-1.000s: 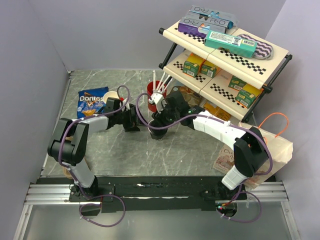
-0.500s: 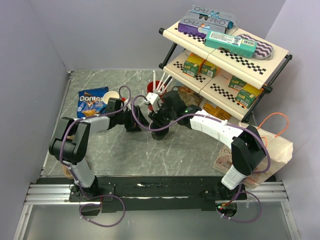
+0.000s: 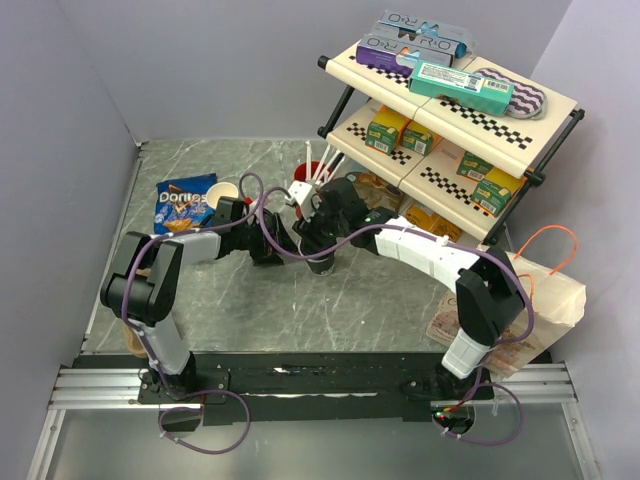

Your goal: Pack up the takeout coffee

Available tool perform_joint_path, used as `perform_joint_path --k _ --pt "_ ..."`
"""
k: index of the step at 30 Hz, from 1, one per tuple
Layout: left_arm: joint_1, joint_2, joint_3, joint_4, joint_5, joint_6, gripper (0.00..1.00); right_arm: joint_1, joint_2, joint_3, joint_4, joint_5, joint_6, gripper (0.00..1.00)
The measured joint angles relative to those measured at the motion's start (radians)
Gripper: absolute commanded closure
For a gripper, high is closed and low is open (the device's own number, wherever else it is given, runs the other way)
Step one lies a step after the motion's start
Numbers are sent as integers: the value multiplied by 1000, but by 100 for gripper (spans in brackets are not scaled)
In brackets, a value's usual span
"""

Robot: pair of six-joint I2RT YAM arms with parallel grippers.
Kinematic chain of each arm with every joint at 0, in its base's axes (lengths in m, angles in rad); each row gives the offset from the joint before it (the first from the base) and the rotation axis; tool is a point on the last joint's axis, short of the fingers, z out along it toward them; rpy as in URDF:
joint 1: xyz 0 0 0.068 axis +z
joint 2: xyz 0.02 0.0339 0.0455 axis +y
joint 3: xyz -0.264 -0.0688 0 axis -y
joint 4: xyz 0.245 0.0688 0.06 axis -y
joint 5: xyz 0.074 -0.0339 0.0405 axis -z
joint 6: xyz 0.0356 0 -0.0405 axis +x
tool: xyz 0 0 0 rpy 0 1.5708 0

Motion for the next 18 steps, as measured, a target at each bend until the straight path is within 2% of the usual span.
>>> perform_joint_path --k 18 --pt "-3 12 7 1 8 -1 7 7 32 16 -14 24 -3 41"
